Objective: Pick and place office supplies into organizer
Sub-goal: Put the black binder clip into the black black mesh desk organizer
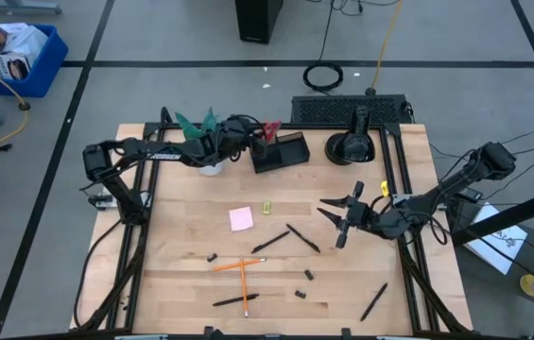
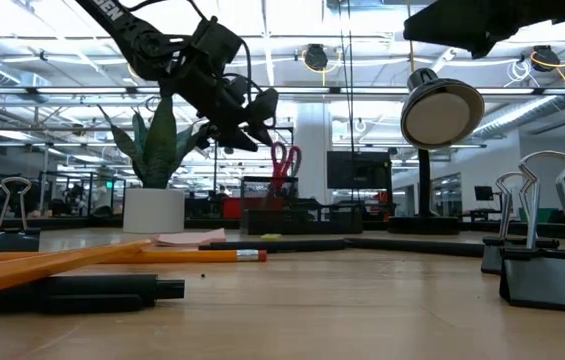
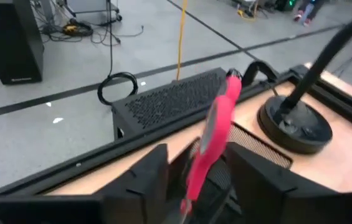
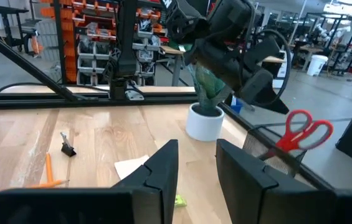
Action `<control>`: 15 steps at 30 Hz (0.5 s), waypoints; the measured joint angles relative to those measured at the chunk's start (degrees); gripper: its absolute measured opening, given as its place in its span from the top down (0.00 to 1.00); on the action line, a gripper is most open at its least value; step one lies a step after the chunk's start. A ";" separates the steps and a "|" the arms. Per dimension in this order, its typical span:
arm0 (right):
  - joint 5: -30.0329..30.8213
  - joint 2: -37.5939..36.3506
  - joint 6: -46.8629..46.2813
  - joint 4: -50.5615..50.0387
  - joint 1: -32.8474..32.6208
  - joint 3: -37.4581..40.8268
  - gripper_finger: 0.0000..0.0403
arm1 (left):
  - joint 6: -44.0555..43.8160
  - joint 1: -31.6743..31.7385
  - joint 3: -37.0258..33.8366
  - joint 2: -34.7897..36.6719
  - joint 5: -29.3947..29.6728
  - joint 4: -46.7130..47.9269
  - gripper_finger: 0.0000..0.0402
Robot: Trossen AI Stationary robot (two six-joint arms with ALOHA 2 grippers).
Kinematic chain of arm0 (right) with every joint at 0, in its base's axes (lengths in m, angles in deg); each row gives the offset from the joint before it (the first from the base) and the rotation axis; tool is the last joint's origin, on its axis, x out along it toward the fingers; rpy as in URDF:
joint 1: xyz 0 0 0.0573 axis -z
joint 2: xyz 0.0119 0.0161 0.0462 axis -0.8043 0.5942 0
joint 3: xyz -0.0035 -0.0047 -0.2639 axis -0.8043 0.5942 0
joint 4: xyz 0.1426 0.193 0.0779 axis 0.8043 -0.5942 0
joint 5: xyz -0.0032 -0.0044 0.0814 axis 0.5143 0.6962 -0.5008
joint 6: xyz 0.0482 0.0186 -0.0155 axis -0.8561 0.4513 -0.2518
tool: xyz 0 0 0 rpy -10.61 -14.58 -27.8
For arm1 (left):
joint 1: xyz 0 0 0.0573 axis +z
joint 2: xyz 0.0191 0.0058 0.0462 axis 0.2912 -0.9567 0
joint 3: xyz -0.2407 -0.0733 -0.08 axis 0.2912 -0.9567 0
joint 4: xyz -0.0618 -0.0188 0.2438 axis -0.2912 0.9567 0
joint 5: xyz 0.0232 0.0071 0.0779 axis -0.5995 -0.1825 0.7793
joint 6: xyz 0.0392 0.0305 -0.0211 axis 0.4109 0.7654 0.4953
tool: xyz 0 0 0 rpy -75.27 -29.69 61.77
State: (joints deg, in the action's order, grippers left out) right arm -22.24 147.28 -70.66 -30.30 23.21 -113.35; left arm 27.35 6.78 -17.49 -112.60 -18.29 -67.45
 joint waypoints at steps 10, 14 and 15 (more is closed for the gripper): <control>-1.95 0.00 0.11 -0.25 0.35 0.88 0.75 | 0.25 -2.21 0.07 7.78 -12.95 -0.70 0.41; -3.05 0.01 -0.32 -0.37 0.38 0.91 0.75 | 0.20 -4.90 0.09 11.44 -16.80 1.53 0.41; -3.21 0.01 -0.88 -0.29 0.38 0.91 0.75 | 0.18 -5.81 0.09 12.32 -17.85 2.24 0.40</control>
State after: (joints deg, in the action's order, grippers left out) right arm -25.45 147.28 -71.55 -30.60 23.59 -112.44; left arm 27.53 0.97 -17.41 -100.29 -36.13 -65.21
